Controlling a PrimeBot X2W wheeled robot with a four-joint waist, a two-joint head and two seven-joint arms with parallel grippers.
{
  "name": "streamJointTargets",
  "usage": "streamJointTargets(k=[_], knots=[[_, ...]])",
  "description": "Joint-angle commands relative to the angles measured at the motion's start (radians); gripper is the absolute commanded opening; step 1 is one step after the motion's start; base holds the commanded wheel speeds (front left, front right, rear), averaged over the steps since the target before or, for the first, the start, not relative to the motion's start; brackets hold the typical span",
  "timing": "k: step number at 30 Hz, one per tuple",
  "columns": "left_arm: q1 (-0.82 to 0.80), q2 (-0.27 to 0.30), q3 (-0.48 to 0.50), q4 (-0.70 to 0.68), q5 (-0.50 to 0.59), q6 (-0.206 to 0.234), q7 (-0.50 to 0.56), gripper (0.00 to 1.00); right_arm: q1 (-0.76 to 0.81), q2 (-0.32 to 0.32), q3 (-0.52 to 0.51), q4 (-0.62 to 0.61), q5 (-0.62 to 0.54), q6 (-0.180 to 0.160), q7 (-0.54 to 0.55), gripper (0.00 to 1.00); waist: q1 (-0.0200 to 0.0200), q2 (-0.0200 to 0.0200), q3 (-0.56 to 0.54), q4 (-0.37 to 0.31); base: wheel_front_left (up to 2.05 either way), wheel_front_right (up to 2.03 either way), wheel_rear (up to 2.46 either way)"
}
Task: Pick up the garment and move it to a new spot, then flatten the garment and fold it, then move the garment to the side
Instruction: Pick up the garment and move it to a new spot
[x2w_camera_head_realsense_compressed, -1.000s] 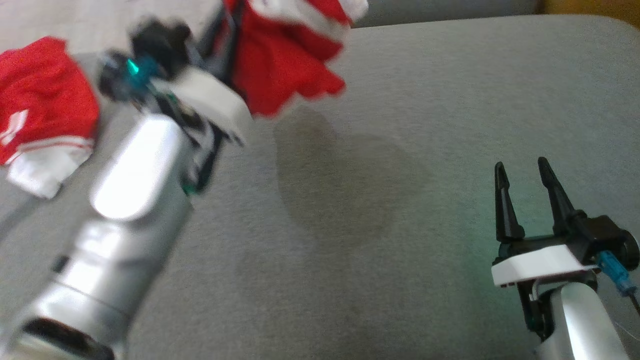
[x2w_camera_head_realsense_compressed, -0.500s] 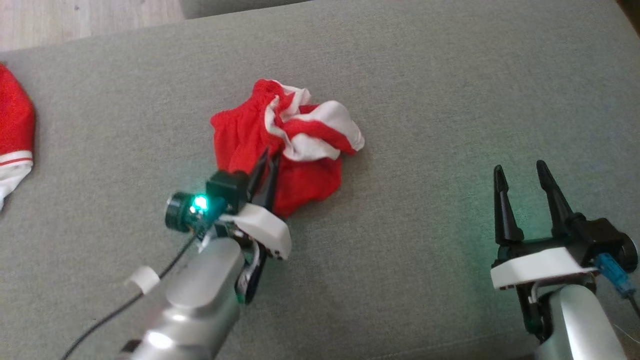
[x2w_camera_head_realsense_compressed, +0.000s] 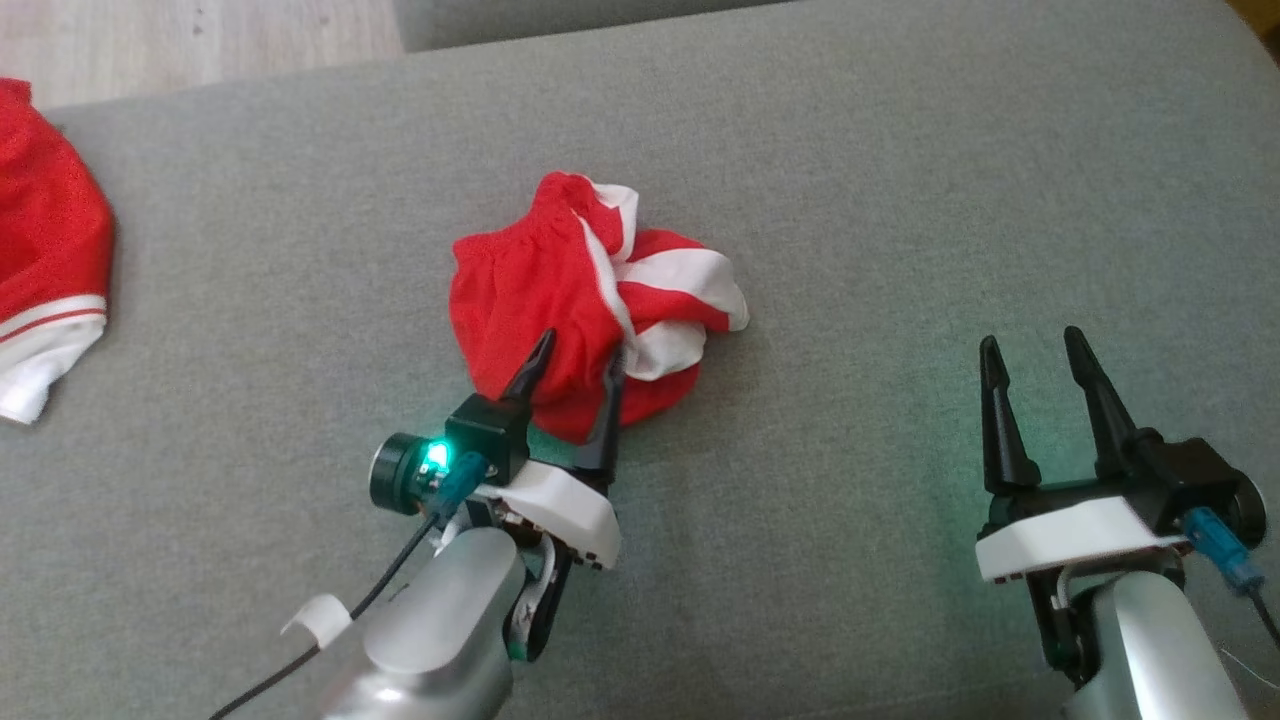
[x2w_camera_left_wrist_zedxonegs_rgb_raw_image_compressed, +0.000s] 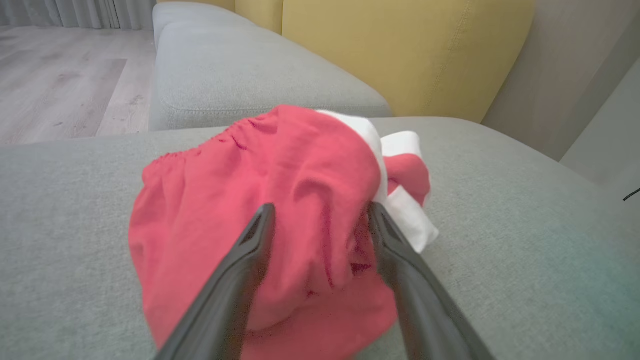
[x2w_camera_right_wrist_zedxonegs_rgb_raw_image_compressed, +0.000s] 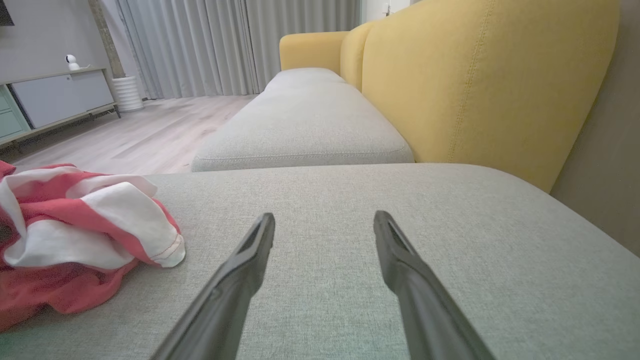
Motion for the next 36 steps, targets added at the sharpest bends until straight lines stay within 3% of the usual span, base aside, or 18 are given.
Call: streamJointTargets(k=[1,12,24,29,36], knots=[[-0.008,0.001,0.037,-0.040,0.012,0.006,-0.012,1.00,-0.016,-0.004,0.022,-0.026,0.007,-0.001,-0.011,1.00,0.0000,-0.0001,-0.011,0.005,0.00,0.00,0.00],[0.090,0.049,0.128,-0.173,0.052,0.011,-0.012,1.00,0.024,-0.004,-0.002,-0.018,-0.008,-0.001,-0.011,1.00,0.0000,-0.0001,-0.138,0.058,0.00,0.00,0.00],[0.369,0.149,0.242,-0.367,0.037,0.065,-0.012,1.00,0.128,-0.004,0.021,-0.027,0.020,-0.001,-0.011,1.00,0.0000,-0.0001,-0.213,0.103,0.00,0.00,0.00],[0.456,0.160,0.290,-0.420,0.031,0.091,-0.012,1.00,0.155,-0.004,0.030,-0.030,0.038,-0.001,-0.011,1.00,0.0000,-0.0001,-0.217,0.110,0.00,0.00,0.00],[0.524,0.151,0.327,-0.464,0.035,0.093,-0.012,1.00,0.169,-0.004,0.042,-0.021,0.054,-0.001,-0.011,1.00,0.0000,-0.0001,-0.221,0.120,0.00,0.00,0.00]])
